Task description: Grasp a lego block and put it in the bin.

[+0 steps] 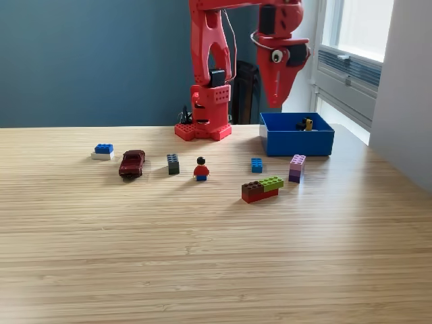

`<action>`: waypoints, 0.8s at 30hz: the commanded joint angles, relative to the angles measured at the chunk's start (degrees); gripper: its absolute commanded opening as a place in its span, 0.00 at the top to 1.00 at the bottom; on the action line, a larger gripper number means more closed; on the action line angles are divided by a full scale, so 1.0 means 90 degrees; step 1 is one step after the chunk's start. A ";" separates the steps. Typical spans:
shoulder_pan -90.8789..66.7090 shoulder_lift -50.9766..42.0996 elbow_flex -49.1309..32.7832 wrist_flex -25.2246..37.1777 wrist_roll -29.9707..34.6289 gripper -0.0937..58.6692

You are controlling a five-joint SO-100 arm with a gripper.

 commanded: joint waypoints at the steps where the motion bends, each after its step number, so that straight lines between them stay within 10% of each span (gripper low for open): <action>1: 0.1494 0.0459 -0.0342 -0.0303 -0.0303 1.00; 24: 0.2432 0.0459 0.0342 -0.0967 -0.0713 1.00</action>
